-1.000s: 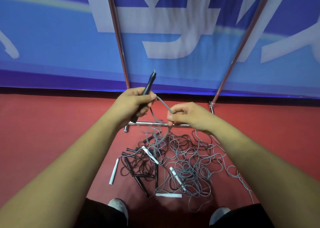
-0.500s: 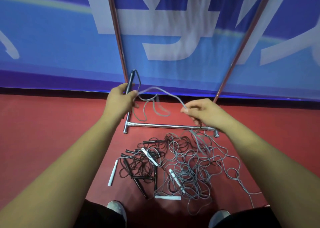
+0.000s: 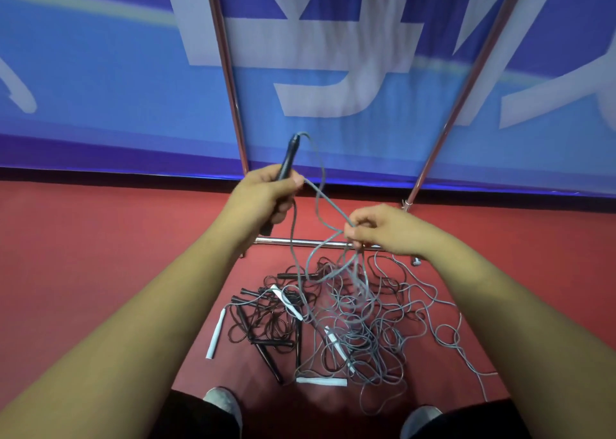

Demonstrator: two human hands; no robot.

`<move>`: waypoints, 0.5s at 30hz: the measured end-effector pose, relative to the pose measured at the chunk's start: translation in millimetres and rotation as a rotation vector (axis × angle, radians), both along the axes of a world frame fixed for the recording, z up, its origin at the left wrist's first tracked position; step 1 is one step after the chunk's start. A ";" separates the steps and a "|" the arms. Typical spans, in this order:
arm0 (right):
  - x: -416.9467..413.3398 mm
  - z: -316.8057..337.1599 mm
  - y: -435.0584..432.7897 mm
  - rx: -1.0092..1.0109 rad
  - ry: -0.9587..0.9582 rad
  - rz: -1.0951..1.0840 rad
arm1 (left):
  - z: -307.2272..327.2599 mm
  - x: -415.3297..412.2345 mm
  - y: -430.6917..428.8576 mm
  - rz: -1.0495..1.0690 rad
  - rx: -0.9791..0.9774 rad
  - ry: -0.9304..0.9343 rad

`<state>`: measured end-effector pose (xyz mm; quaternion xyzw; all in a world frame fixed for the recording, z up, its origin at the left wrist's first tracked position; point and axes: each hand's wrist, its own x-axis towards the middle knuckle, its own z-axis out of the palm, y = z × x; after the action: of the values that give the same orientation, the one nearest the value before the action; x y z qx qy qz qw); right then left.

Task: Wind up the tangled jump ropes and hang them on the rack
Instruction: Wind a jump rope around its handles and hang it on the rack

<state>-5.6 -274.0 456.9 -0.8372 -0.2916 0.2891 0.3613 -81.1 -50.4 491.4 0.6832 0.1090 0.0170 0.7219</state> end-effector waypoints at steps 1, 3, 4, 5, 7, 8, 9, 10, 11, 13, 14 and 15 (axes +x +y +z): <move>3.2 -7.0 -7.1 -0.071 0.012 0.009 | 0.1 0.4 4.4 0.029 -0.013 -0.013; 7.9 -15.0 -17.6 -0.128 0.018 -0.013 | -2.6 1.7 11.8 0.063 0.012 0.000; 9.0 -15.7 -18.9 -0.110 0.010 -0.045 | -5.2 2.6 14.7 0.091 0.029 0.025; 9.1 -14.6 -18.0 -0.063 -0.007 -0.086 | -7.6 3.4 17.0 0.130 0.051 0.056; 8.5 -6.8 -11.6 0.049 -0.060 -0.163 | -10.6 4.8 21.2 0.213 0.215 0.107; 7.3 -1.3 -7.4 0.096 -0.091 -0.185 | -11.5 4.3 22.8 0.238 0.355 0.126; 5.8 4.0 -3.4 0.130 -0.122 -0.193 | -12.2 3.4 23.6 0.248 0.472 0.129; 3.6 8.9 0.1 0.151 -0.150 -0.189 | -13.2 2.6 23.4 0.238 0.511 0.108; 0.4 13.6 3.8 0.162 -0.169 -0.173 | -13.7 2.1 21.0 0.203 0.482 0.082; -7.2 21.5 11.0 0.173 -0.174 -0.131 | -12.3 0.4 12.6 0.078 0.355 0.031; -10.2 24.5 14.6 0.186 -0.172 -0.114 | -11.0 -0.7 7.5 -0.011 0.300 0.015; -12.1 26.8 18.0 0.213 -0.167 -0.109 | -10.6 -1.6 2.7 -0.103 0.266 0.011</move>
<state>-17.6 -256.1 483.7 -0.8298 -0.3037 0.1658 0.4378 -82.7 -47.7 480.8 0.7775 0.0745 -0.0097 0.6244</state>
